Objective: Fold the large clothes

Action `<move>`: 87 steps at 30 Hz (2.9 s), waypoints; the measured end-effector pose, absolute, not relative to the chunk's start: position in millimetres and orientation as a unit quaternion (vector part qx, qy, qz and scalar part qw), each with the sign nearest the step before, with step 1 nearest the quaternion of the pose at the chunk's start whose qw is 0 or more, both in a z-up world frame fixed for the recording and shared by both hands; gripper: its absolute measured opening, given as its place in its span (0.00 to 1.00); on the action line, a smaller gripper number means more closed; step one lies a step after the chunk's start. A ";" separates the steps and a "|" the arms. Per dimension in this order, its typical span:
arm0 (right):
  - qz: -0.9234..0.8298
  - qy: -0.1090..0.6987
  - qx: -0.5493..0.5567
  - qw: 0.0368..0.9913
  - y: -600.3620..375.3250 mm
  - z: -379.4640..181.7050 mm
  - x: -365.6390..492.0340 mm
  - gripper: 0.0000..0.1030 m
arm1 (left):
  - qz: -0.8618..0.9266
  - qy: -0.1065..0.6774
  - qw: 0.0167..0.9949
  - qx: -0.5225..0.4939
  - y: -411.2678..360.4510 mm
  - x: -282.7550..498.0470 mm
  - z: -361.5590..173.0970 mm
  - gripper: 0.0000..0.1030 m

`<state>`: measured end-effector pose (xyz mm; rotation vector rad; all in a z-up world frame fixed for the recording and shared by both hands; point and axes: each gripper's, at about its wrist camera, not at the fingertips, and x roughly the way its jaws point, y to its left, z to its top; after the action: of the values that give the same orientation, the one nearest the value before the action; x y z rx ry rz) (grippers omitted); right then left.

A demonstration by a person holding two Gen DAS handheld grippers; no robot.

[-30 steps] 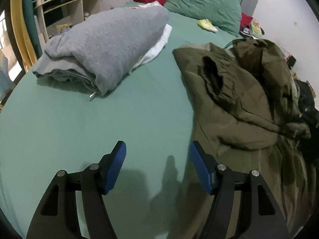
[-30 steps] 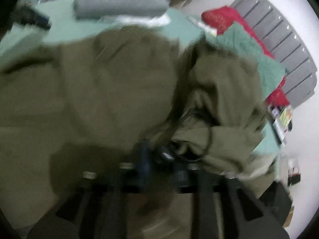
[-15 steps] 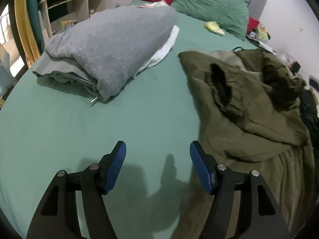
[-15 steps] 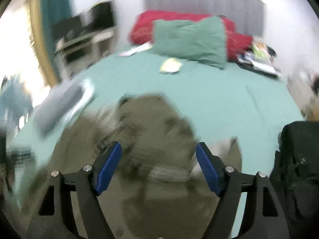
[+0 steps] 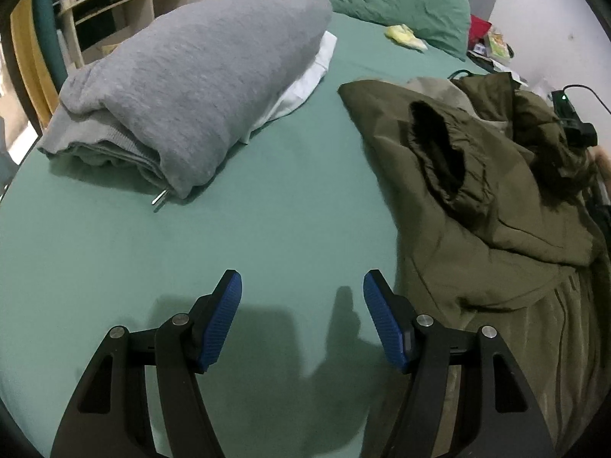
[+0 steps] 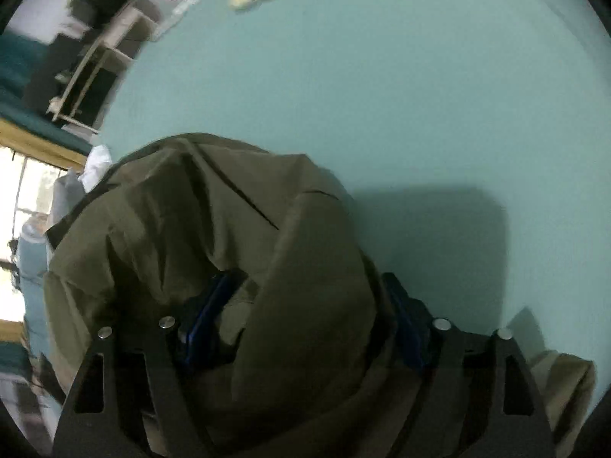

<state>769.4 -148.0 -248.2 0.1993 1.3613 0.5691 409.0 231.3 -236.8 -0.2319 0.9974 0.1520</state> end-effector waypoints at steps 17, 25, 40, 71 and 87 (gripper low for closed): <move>0.018 -0.065 -0.617 0.784 3.2 -21.0 561.3 0.11 | 0.053 0.434 0.885 -0.158 231.0 380.2 -200.1 0.67; 0.188 -0.062 -0.672 0.714 -7.8 -170.1 392.9 0.11 | 0.048 0.415 0.895 -0.159 231.5 362.7 -182.3 0.67; 0.256 0.285 -0.436 0.814 -129.8 -188.4 364.7 0.59 | 0.037 0.424 0.890 -0.162 240.7 355.1 -186.4 0.67; 0.397 0.487 -0.303 0.717 -50.2 -253.4 438.9 0.22 | -0.001 0.452 0.877 -0.164 225.7 364.5 -199.0 0.67; 0.139 0.214 -0.630 0.734 -55.9 -285.9 443.6 0.12 | -0.029 0.458 0.869 -0.187 202.9 364.2 -206.2 0.67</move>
<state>443.6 -55.9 -285.9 -1.3848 0.4699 0.3058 364.2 202.9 -206.2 -0.3921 0.9575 -0.0608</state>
